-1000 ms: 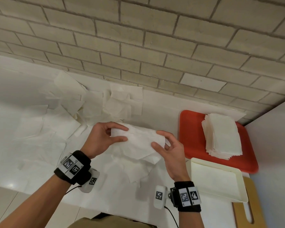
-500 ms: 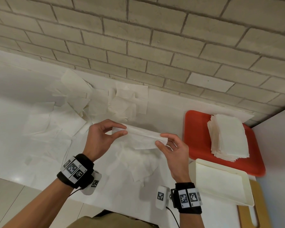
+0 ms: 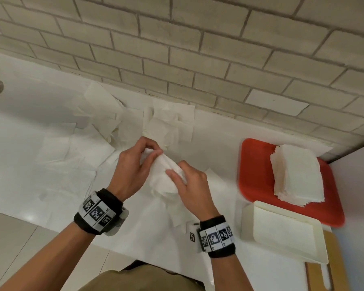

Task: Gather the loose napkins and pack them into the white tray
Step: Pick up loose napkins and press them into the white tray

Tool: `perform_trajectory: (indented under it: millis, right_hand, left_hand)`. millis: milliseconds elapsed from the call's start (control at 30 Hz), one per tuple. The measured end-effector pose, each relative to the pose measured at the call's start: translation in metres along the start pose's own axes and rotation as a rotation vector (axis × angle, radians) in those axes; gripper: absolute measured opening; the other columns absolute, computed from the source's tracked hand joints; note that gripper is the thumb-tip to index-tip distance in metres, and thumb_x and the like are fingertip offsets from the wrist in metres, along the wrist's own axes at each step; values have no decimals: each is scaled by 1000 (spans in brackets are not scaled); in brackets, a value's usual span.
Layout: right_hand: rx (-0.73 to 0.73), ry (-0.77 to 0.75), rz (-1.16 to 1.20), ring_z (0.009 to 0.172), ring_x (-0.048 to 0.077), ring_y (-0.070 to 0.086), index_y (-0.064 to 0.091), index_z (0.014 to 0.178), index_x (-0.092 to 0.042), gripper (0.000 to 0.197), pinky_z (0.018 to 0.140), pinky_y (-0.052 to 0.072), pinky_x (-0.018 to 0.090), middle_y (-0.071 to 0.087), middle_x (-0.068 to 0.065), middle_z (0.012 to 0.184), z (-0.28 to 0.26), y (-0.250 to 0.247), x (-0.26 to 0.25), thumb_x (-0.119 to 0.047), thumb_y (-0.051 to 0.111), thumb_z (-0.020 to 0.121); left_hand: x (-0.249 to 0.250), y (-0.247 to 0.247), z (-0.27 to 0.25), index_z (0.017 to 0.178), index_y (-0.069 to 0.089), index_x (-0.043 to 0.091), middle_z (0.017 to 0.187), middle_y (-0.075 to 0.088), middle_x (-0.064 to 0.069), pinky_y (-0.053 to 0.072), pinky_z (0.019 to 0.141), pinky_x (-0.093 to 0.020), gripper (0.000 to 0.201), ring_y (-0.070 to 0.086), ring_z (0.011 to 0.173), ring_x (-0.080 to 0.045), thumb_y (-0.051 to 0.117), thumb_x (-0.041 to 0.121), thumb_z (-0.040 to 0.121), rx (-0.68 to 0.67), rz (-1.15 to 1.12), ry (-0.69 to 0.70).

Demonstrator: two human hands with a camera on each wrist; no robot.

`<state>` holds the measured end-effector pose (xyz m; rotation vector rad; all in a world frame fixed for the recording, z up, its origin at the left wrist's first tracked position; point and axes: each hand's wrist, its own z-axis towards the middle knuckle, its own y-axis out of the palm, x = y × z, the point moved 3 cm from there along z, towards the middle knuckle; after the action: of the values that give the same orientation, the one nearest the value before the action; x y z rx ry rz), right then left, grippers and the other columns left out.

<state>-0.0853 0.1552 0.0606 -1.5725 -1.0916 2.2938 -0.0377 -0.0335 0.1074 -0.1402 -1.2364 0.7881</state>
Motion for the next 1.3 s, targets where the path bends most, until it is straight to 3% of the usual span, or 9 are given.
perform_trajectory:
  millis: [167,300,433,567,767,933,1067,1167,1300]
  right_hand:
    - [-6,263,229,57,9,39,57,81,-19,37,59,34,20,45,-10,60,-24,13,43,-46,70,103]
    - [-197,355,21,56,9,40,44,73,-21,44,57,36,24,49,-8,62,-44,47,82,-40,66,108]
    - [-68,480,-310,99,23,60,56,108,-22,29,77,53,39,62,-2,104,-48,56,98,-51,57,107]
    - [-108,563,-484,119,30,57,54,131,-18,64,93,51,45,60,3,126,-38,63,105,-66,69,93]
    - [-132,576,-130,109,25,63,66,108,-19,19,90,50,34,63,-2,108,-23,57,117,-33,76,98]
    - [-204,312,139,96,5,67,54,100,-28,19,79,50,20,70,-10,102,-10,23,59,-19,70,104]
    - [-490,114,284,113,5,70,62,114,-32,17,95,54,24,75,-15,115,-6,13,6,-24,72,103]
    - [-487,174,318,97,10,75,62,117,-35,23,84,59,31,79,-10,109,-2,25,4,-32,77,100]
    - [-395,401,188,83,8,73,63,113,-34,35,72,52,22,77,-5,95,-9,62,44,-28,88,90]
  left_hand:
    - [-57,-5,-32,107,52,30,93,67,14,42,75,-9,10,63,88,4,59,22,108,28,77,-176]
    - [-119,14,-75,116,51,24,82,66,2,52,67,-37,7,64,72,-20,54,24,110,-135,210,-254]
    - [-162,31,-111,117,53,24,103,68,3,55,66,-37,11,66,82,-27,51,32,110,-281,408,-256]
    - [-175,33,-118,113,64,16,109,59,-1,54,66,-40,12,59,94,-27,63,24,104,-238,556,-150]
    - [-169,35,-98,110,69,19,118,59,-3,51,77,-44,27,55,104,-32,85,18,88,-266,660,-129]
    - [-125,20,-70,132,58,28,133,56,5,50,96,-33,38,54,116,-18,51,54,107,-254,230,-179]
    - [-89,4,-51,156,32,37,153,52,15,44,112,-23,88,47,144,-3,81,52,85,-371,-256,-291]
    - [-93,-2,-50,145,51,33,133,68,15,57,100,-30,76,66,122,-6,93,34,82,-336,-303,-386]
    - [-124,-4,-73,125,62,30,110,75,14,60,86,-31,49,73,98,-9,89,40,85,-240,-24,-489]
